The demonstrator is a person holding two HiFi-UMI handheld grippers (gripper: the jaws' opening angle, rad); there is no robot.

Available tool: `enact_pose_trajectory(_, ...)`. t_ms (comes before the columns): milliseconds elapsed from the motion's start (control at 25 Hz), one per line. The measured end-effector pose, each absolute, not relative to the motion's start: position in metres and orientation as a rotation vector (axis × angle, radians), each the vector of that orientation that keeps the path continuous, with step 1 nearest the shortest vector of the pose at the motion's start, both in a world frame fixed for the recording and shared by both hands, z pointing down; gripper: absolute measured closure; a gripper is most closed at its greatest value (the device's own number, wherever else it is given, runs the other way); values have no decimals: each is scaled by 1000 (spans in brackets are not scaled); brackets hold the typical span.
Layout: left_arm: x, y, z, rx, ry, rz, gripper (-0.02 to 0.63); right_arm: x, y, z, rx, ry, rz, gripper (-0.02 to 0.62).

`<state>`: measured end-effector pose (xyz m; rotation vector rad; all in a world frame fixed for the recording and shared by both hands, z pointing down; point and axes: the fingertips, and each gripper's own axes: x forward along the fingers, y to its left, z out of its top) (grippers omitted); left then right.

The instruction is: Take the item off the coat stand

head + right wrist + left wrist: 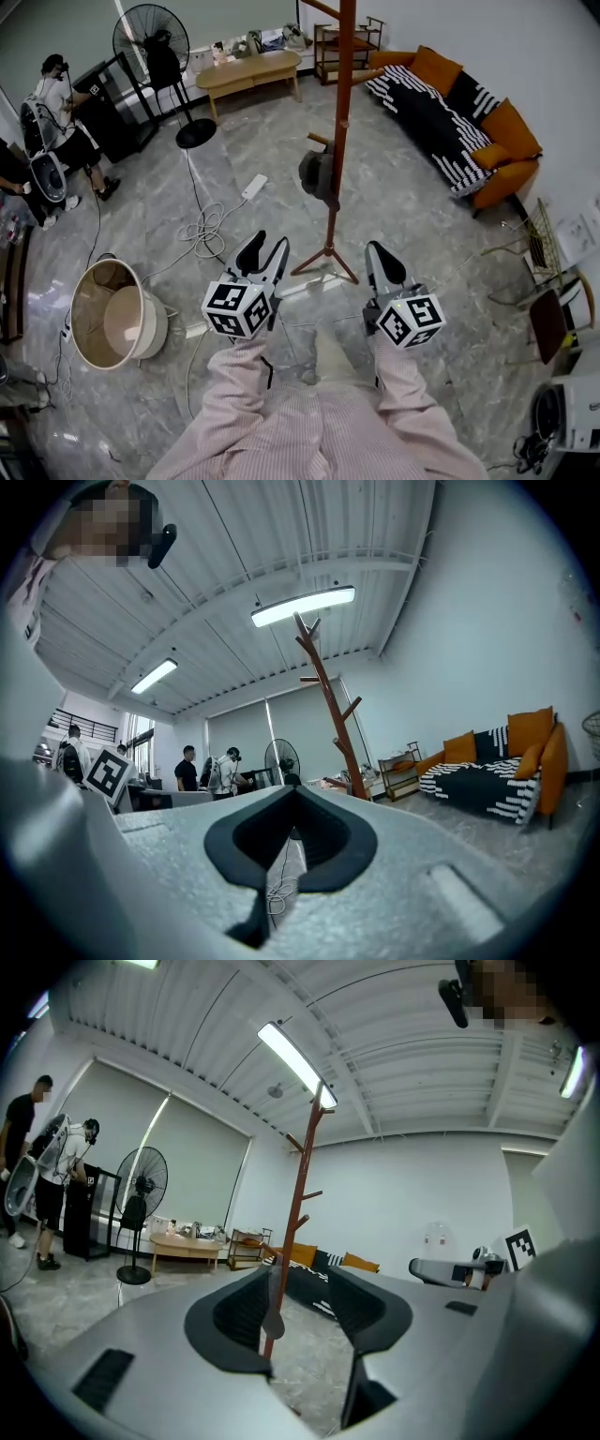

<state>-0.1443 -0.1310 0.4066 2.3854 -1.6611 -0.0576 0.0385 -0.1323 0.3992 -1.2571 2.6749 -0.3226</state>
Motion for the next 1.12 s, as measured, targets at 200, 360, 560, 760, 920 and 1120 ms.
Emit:
enact_pose_trajectory(200, -146, -173, 417, 2361, -1635, -54, 413, 34, -176, 402, -1253, 2677, -345, 591)
enact_pose_trajectory(360, -144, -212, 423, 2347, -1616, -44, 405, 31, -217, 400, -1240, 2684, -348, 591)
enact_pose_trajectory(560, -141, -255, 432, 2325, -1606, -13, 396, 30, -260, 401, -1222, 2699, -363, 591)
enact_pose_trajectory(760, -135, -290, 450, 2303, -1587, 30, 396, 27, -290, 408, -1200, 2718, -376, 591)
enact_pose_trajectory(920, -130, -316, 463, 2294, -1564, 69, 393, 25, -308, 415, -1187, 2733, -400, 591)
enact_pose_trajectory(1120, -126, -346, 475, 2298, -1535, 110, 385, 24, -323, 427, -1181, 2751, -430, 591)
